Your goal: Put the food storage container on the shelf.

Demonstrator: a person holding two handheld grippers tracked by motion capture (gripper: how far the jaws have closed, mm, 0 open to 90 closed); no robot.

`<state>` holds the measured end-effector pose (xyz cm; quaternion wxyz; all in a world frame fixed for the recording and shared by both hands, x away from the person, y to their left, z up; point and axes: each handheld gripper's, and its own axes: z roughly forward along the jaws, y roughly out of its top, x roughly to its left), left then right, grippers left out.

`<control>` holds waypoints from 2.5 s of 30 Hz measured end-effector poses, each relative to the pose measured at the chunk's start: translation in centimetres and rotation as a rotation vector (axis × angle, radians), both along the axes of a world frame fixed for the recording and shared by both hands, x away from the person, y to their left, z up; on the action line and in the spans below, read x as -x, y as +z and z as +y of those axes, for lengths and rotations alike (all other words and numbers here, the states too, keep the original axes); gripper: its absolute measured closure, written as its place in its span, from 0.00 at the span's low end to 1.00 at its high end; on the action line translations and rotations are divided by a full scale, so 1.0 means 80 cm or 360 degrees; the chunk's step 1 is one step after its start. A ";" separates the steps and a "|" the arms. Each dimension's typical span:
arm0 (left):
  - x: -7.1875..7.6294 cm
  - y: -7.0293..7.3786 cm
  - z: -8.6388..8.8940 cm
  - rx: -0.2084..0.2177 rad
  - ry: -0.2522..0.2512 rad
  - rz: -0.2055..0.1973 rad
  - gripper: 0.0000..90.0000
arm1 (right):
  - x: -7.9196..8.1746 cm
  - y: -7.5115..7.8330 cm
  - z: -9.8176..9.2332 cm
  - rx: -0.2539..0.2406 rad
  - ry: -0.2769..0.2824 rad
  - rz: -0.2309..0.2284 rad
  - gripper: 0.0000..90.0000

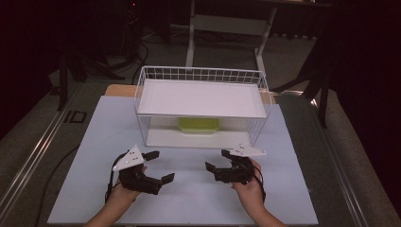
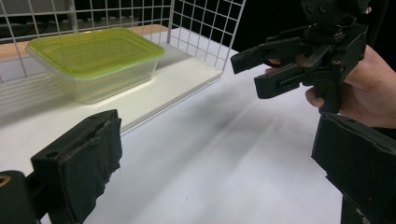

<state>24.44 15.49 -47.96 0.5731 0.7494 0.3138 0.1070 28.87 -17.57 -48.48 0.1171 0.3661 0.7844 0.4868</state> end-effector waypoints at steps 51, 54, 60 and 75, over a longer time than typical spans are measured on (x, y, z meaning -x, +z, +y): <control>0.047 -0.035 0.053 -0.0092 -0.0036 -0.0070 0.03 | 0.044 -0.031 -0.082 0.0084 0.0273 -0.0061 0.18; 0.047 -0.037 0.054 -0.0113 -0.0027 -0.0080 0.03 | 0.044 -0.034 -0.083 0.0104 0.0284 -0.0067 0.18; 0.047 -0.040 0.058 -0.0144 -0.0006 -0.0091 0.03 | 0.042 -0.038 -0.096 0.0094 0.0269 -0.0072 0.18; 0.043 -0.042 0.068 -0.0111 0.0041 -0.0115 0.03 | 0.030 -0.034 -0.121 0.0043 0.0237 -0.0070 0.17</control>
